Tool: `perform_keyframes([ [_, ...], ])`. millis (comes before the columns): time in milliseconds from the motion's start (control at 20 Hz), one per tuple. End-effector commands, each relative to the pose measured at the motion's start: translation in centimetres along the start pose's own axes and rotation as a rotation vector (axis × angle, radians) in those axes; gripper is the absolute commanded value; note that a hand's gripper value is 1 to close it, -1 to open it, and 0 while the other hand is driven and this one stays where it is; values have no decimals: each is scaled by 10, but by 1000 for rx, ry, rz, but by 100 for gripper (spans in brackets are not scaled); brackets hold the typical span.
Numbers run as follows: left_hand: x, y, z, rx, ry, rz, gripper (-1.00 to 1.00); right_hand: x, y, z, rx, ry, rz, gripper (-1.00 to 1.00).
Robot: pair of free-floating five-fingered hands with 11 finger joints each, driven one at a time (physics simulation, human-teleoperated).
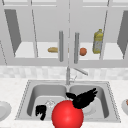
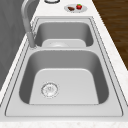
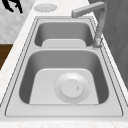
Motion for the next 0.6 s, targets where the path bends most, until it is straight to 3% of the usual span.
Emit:
perform_keyframes([
  [0, 0, 0, 0, 0, 0, 0, 0, 18, 6, 3, -56, 5, -86, -100],
  [500, 0, 0, 0, 0, 0, 0, 0, 70, 19, 12, -178, 18, -146, -100],
  [550, 0, 0, 0, 0, 0, 0, 0, 82, 23, 10, -184, 13, -132, -100],
])
